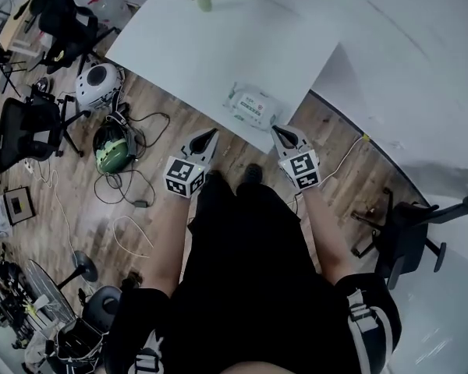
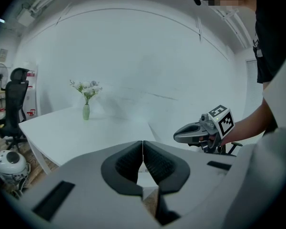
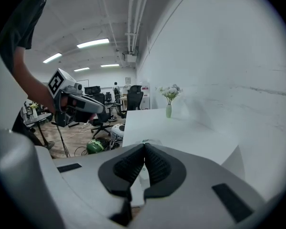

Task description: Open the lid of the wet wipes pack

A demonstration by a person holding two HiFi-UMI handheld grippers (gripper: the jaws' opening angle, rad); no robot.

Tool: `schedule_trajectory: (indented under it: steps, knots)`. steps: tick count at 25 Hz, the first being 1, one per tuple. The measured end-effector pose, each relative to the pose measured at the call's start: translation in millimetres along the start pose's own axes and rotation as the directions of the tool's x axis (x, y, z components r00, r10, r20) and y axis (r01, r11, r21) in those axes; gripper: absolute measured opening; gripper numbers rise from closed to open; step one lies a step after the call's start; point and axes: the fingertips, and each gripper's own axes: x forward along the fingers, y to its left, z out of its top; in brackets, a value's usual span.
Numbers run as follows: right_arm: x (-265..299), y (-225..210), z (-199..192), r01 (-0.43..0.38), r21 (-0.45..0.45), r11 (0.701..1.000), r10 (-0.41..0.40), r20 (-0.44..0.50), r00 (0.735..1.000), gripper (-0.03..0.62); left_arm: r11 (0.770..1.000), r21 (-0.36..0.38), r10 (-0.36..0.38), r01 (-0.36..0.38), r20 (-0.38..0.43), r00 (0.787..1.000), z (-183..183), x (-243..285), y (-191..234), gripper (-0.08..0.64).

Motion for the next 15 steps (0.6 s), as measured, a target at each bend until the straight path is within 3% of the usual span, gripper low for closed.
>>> schedule_trajectory:
  steps: [7,15]
  knots:
    - [6,0,5,-0.015,-0.008,1.000,0.015,-0.012,1.000,0.017,0.999,-0.052,-0.013,0.013,0.000,1.000,-10,7,0,0.023]
    - [29,2,3,0.000,-0.027,1.000,-0.001,-0.054,0.999,0.017,0.997,-0.015,-0.082,0.081,-0.032,0.996,-21,35,19,0.025]
